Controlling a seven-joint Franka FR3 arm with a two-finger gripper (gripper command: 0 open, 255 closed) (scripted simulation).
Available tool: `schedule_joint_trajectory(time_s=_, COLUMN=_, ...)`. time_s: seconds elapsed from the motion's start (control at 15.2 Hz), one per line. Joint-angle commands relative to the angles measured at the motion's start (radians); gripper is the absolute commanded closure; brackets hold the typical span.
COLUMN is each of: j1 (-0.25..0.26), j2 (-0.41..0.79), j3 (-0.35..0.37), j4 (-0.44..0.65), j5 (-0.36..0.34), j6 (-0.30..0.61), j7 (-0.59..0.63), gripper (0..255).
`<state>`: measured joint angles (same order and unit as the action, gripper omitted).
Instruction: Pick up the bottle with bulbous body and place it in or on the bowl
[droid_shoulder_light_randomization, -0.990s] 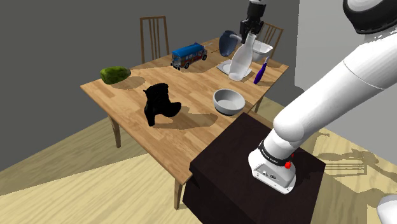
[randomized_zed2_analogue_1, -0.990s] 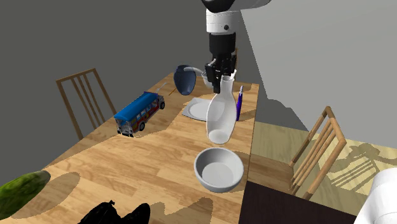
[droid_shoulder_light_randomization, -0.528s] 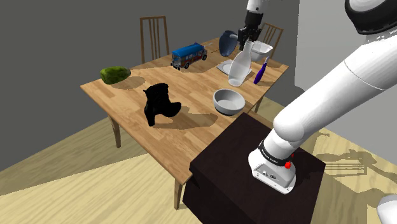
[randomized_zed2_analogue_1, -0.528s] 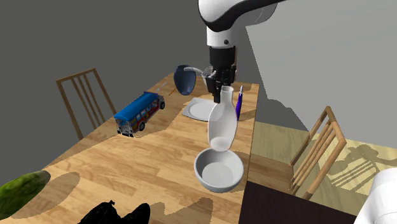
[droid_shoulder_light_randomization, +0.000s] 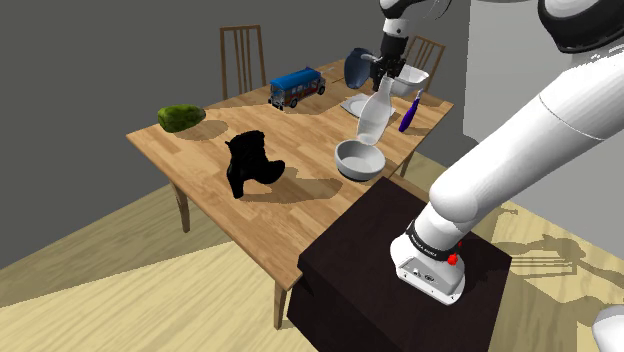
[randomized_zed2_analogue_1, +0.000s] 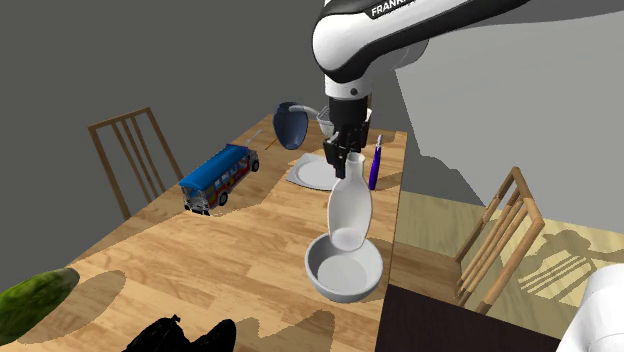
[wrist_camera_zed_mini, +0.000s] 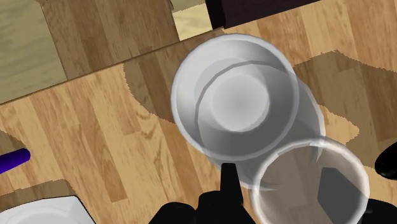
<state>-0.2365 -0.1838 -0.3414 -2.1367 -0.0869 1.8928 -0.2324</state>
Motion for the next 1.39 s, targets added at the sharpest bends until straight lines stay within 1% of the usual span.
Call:
schedule_joint_trajectory(time_s=0.0, j1=-0.001, j2=0.006, j3=-0.002, j4=-0.021, j5=0.001, j6=0.028, j7=-0.001, gripper=255)
schedule_joint_trajectory(time_s=0.86, j1=-0.002, j2=0.072, j3=-0.014, j4=-0.135, j5=0.016, j6=0.205, j7=-0.013, gripper=255)
schedule_joint_trajectory(time_s=1.32, j1=-0.002, j2=0.076, j3=-0.014, j4=-0.139, j5=0.017, j6=0.213, j7=-0.014, gripper=255)
